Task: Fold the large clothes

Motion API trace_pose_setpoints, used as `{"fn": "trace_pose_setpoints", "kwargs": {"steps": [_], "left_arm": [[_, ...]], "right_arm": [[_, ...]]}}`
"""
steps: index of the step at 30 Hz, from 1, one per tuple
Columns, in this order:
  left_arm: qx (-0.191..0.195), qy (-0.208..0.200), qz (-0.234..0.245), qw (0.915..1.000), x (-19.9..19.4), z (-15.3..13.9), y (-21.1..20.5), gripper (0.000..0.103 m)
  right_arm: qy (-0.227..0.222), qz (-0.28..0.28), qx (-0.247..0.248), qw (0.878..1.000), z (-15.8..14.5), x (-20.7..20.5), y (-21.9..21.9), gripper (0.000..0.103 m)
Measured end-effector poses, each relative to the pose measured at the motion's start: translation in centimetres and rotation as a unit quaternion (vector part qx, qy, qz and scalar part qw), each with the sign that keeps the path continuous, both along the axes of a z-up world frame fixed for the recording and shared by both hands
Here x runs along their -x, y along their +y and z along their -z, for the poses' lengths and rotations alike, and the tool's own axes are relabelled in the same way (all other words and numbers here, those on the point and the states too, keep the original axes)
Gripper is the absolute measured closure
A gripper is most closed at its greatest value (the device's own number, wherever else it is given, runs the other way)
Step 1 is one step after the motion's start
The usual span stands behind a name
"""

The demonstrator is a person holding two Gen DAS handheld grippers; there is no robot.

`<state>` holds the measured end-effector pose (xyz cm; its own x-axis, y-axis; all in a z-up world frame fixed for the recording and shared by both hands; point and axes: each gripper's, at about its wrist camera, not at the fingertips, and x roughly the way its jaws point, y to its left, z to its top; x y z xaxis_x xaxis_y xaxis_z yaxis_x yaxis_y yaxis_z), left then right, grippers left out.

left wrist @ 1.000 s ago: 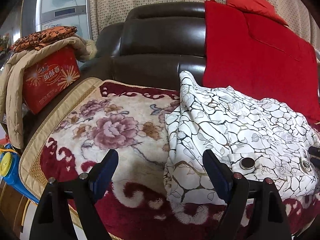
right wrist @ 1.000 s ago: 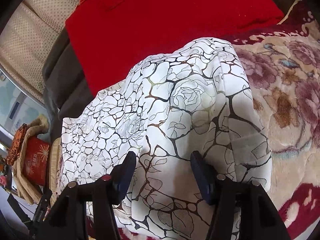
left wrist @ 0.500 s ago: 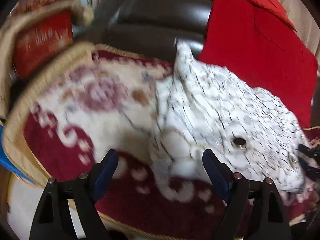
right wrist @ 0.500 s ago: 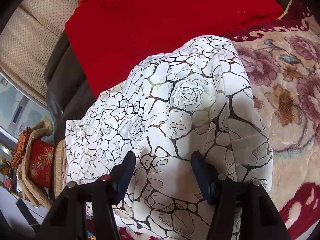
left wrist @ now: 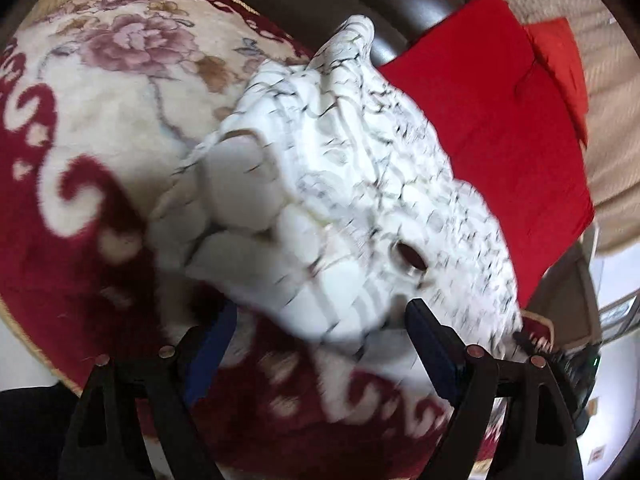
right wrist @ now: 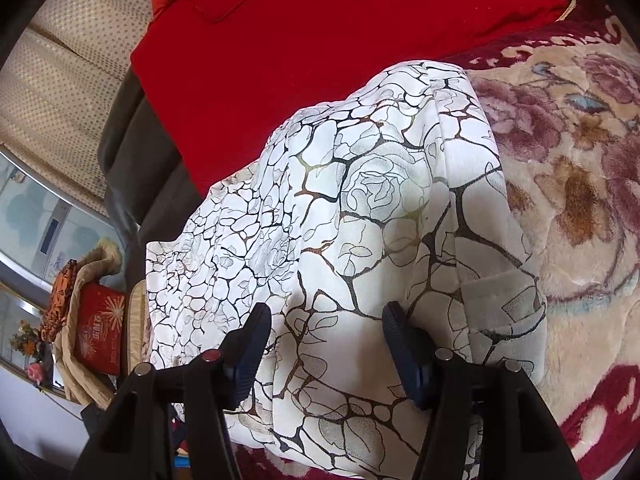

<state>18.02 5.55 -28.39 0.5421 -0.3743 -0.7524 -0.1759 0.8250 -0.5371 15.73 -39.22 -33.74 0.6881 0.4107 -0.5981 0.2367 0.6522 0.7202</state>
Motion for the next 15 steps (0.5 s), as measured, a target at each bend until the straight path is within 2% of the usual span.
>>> {"fn": "trace_pose_setpoints", "kwargs": {"steps": [2,4,7,10,13,15], "left_arm": [[0.024,-0.015,-0.008,0.9996,-1.1,-0.1,-0.3,0.017],[0.023,-0.018,-0.026,0.9992,-1.9,-0.2,-0.7,0.018],[0.027,-0.036,-0.044,0.9980,-2.6,-0.8,-1.0,0.027],[0.040,-0.034,-0.056,0.9970,-3.2,-0.7,-1.0,0.027],[0.089,-0.012,-0.073,0.9933,-3.9,-0.1,0.5,0.019],[0.134,0.000,-0.107,0.9852,-3.9,0.6,1.8,0.019]], "right_arm": [[0.000,-0.002,0.000,1.000,0.0,0.0,0.0,0.041],[-0.001,-0.002,-0.002,1.000,0.0,0.0,0.1,0.041],[-0.003,-0.005,-0.009,1.000,0.1,0.0,-0.1,0.041],[-0.006,-0.008,-0.018,1.000,0.2,0.2,-0.3,0.041],[-0.008,-0.012,-0.022,1.000,0.3,0.3,-0.4,0.041],[-0.010,-0.016,-0.026,0.999,0.4,0.4,-0.6,0.041]]}}
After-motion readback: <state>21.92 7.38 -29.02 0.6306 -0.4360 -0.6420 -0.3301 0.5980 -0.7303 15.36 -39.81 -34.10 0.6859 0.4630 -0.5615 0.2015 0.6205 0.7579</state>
